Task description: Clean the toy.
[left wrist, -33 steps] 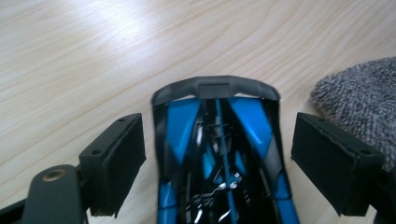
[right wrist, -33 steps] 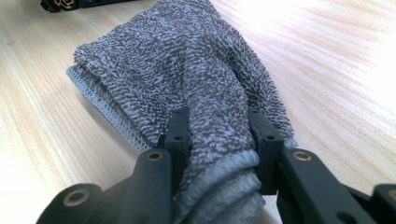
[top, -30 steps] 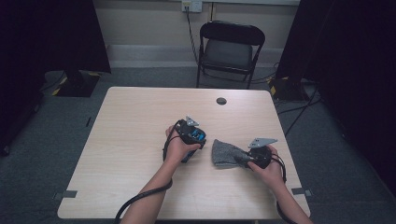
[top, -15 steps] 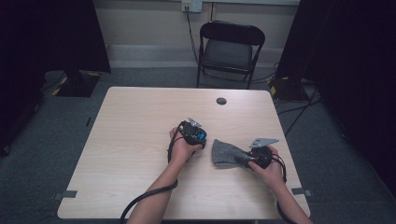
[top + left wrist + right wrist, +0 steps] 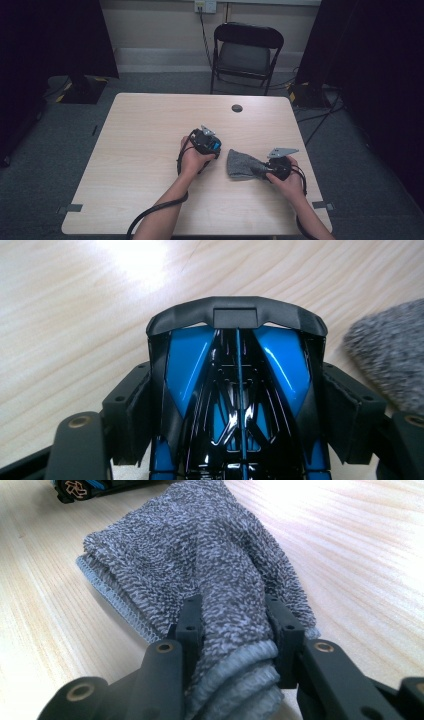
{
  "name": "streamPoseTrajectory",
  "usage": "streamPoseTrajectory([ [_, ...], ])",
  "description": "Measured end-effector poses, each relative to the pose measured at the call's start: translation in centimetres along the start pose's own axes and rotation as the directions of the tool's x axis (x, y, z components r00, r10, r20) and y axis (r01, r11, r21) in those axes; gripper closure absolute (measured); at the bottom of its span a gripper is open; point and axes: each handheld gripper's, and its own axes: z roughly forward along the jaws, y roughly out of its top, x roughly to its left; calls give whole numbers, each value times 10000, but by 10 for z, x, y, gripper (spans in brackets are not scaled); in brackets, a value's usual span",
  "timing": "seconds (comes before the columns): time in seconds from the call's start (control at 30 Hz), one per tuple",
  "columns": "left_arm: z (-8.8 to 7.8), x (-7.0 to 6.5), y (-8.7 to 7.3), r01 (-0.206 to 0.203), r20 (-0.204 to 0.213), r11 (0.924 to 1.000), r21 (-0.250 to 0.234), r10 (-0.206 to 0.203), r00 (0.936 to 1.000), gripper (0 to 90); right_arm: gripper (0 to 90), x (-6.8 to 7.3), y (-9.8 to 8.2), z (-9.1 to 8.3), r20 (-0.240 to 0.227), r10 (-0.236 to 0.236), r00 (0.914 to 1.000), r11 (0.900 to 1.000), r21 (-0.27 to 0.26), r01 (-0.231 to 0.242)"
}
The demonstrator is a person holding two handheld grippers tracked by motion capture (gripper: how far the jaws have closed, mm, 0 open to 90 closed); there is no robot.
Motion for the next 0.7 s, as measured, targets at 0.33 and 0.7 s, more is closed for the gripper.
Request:
streamPoseTrajectory([
  [0.33,-18,1,4,175,447,9984,-535,-151,9989,257,673,1,1,0,105,81,9999,10000,55,-82],
  [0.7,-51,-8,7,-368,1156,9923,-1179,505,9920,257,754,2,10,-2,610,729,9955,9971,159,-740],
])
